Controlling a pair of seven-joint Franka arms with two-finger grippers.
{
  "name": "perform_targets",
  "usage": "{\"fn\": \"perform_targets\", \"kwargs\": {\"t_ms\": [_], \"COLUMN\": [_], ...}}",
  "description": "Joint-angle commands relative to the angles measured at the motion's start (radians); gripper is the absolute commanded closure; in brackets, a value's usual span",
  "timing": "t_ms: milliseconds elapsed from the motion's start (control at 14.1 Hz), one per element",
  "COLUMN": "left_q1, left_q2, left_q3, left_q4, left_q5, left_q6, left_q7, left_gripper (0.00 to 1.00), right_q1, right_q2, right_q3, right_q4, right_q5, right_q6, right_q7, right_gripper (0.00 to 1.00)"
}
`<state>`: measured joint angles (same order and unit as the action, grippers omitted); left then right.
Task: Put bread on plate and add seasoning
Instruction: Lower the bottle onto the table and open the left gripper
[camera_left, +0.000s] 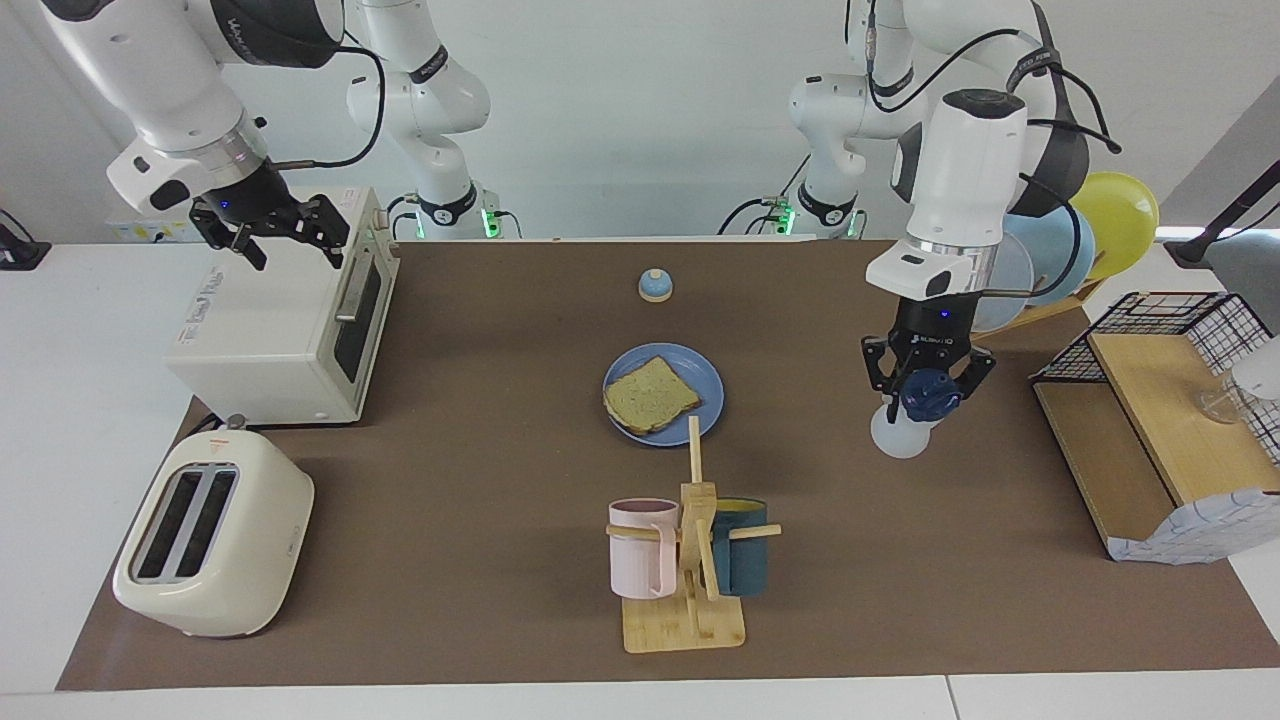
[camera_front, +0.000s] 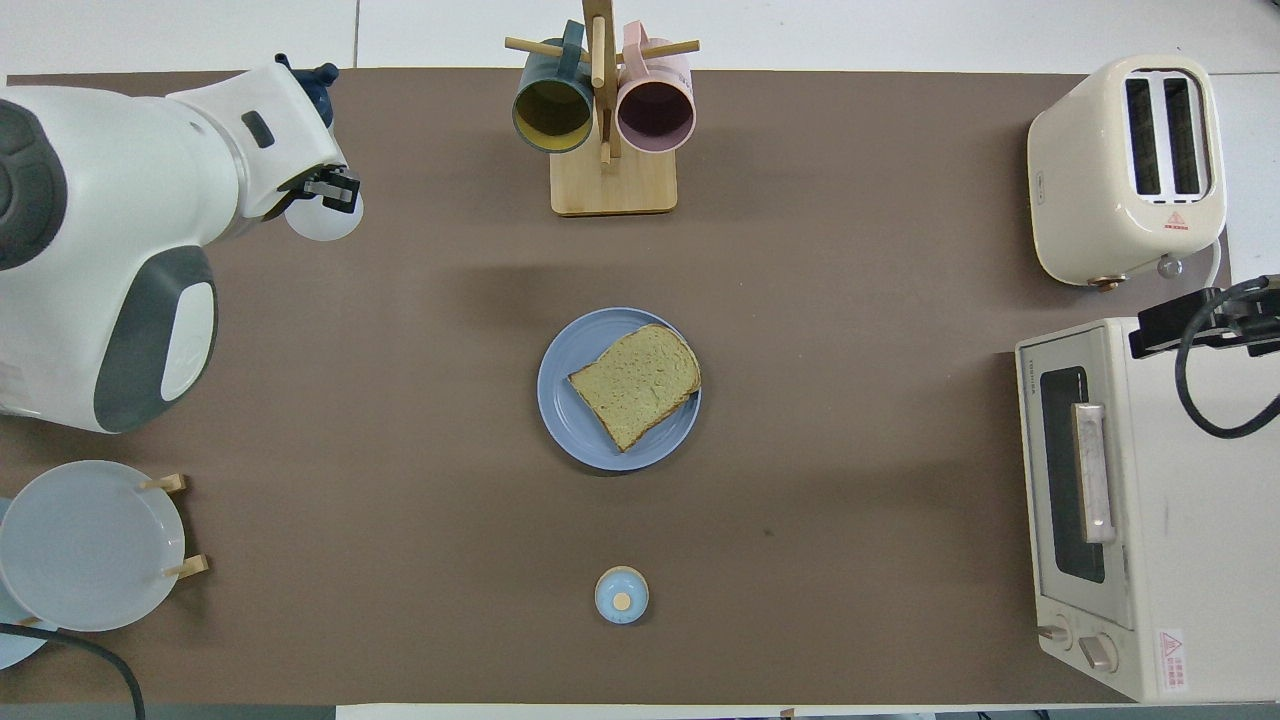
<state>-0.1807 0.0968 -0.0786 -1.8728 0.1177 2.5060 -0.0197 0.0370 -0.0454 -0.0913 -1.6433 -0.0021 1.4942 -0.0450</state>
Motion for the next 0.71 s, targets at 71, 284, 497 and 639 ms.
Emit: {"fn": "perform_targets", "kwargs": {"t_ms": [71,284,497,639], "left_q1": [0.015,0.018,0.026,0.027], "left_q2": [0.029,0.151,0.263,0.328], "left_q3": [-0.01,-0.01,-0.009,-0.009], "left_q4": [-0.135,-0.131,-0.095,-0.082], "left_q5": [-0.032,-0.03,-0.021,-0.018], "left_q6": [0.32,0.535,0.649,0.703], "left_q7": [-0.069,-0.079,-0.068,-0.049], "left_gripper": [1.0,1.0,1.0,1.0], "right_q1": [-0.006,-0.006,-0.006,-0.006], "right_q2": [-0.01,-0.01,-0.01,-0.01], "right_q3": [0.005,0.005,0.007,0.007], "right_q4": [-0.01,-0.009,-0.01,-0.01], "right_q5": [-0.002,-0.002,-0.002,-0.002], "right_q6": [0.003,0.003,0.003,0.003], "right_q7": [-0.001,-0.001,-0.001,-0.001], "right_gripper": [0.0,0.0,0.0,0.0]}}
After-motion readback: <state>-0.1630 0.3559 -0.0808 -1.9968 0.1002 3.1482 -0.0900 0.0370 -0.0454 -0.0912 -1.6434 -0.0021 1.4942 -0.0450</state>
